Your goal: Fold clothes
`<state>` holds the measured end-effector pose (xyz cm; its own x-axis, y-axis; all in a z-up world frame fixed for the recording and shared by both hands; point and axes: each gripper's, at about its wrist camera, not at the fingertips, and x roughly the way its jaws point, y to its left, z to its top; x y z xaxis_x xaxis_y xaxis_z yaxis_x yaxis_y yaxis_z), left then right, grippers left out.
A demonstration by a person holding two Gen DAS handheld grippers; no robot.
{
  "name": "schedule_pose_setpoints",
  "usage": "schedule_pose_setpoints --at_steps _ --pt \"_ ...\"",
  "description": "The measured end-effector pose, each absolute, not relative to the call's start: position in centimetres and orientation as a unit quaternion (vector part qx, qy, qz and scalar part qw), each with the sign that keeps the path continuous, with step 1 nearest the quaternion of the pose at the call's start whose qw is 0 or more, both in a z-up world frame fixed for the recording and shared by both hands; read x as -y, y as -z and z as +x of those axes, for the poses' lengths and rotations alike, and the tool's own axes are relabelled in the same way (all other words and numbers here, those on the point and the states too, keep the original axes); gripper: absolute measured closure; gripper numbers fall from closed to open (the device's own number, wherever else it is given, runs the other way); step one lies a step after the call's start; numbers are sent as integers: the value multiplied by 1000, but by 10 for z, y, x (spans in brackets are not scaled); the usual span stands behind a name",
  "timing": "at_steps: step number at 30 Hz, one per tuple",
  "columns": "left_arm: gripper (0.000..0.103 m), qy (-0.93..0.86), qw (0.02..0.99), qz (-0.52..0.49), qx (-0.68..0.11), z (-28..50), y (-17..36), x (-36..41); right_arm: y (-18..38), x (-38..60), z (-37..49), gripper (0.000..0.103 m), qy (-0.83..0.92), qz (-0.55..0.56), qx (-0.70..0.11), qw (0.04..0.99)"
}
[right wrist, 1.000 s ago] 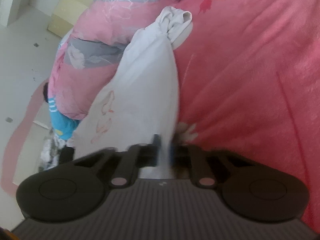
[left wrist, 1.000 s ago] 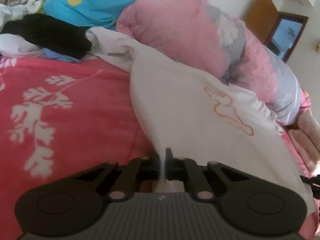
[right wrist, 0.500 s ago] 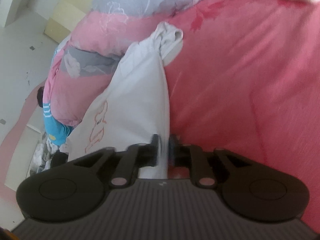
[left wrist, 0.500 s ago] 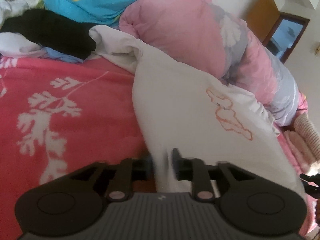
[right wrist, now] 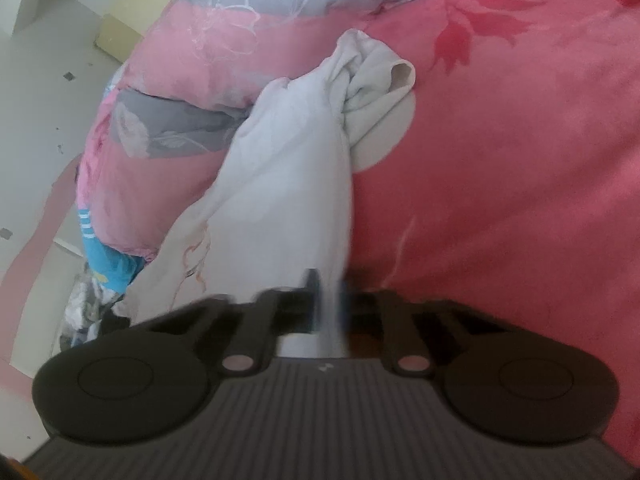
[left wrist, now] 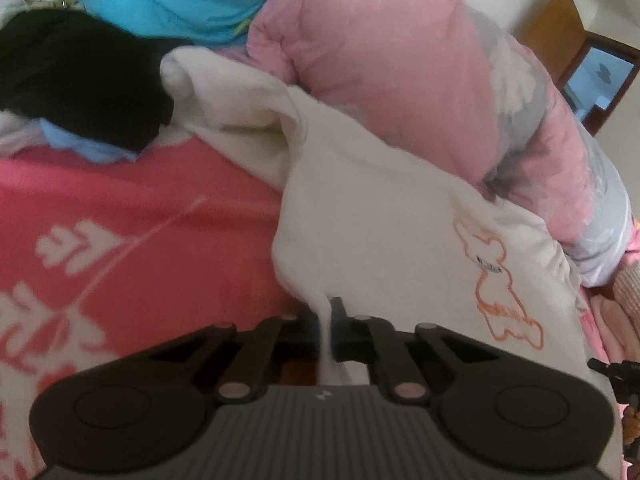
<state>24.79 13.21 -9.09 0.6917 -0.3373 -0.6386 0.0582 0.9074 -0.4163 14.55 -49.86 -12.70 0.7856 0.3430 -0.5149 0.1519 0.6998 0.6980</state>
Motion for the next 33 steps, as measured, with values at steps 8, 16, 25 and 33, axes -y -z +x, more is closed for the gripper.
schedule_pose_setpoints --at_steps 8,16,25,33 --pt "91 131 892 -198 -384 256 97 -141 142 515 151 99 -47 414 -304 857" --pt "95 98 894 -200 -389 270 100 -139 141 519 168 89 -49 429 -309 847" --pt "64 112 877 -253 -393 226 84 -160 140 519 132 97 1 459 -293 839" --pt "65 181 853 -267 -411 128 88 -164 140 514 23 95 -24 507 -297 809"
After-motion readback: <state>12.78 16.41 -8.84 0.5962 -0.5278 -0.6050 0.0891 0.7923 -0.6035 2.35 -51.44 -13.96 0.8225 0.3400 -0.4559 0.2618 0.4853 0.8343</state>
